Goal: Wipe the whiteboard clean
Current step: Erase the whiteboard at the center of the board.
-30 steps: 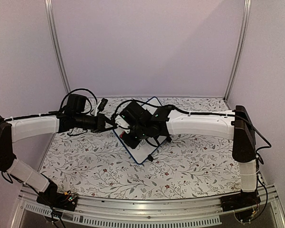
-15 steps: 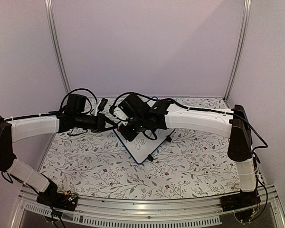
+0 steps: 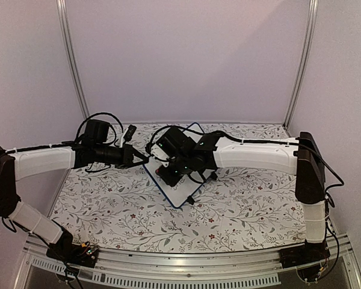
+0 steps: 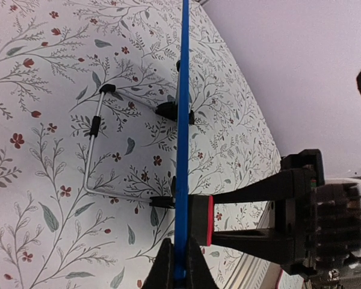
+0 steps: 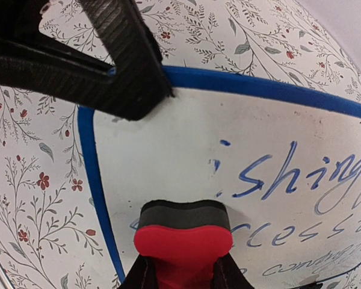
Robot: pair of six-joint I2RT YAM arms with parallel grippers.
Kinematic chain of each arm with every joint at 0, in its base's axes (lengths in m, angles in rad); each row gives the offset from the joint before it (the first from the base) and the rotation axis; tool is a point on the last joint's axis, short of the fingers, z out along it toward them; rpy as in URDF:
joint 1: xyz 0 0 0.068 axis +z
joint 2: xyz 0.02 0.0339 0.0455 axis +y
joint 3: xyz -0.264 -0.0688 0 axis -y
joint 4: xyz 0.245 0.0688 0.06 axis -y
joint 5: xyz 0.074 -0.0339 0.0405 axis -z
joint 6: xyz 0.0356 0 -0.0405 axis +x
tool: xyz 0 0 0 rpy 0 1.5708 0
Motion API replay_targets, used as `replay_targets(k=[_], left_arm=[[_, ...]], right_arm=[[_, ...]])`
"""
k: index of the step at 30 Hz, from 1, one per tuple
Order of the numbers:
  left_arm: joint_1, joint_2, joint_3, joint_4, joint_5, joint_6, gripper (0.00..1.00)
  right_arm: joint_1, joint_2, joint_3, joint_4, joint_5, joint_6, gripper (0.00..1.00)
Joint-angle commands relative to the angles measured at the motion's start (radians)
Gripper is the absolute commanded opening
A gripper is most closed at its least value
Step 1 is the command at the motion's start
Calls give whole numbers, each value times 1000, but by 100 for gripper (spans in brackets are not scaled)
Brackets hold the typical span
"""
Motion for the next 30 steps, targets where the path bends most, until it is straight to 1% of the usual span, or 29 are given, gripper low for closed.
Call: replay_targets(k=[1,6,14,18,24,30], left_arm=[[-12,-1,-3,24,28,-15,0],[-12,0,-4,24,29,-15,0],[-12,-2,-3,24,28,-14,0],[-12,-2,-3,24,28,-14,0],[-12,-1,-2,24,28,-15,0],[-11,-2,-2,24,28,-15,0]], right_arm=[[-17,-6,-36,-33,-8,28,15],[-28,-3,5,-30,-17,28,15],[-48,59,157,-65,-21,16,15],[-56,85,195,-73,-30,8,15],[-58,94,178,-92,-43,14,15],[-58,50,59,-67,-46,27,15]])
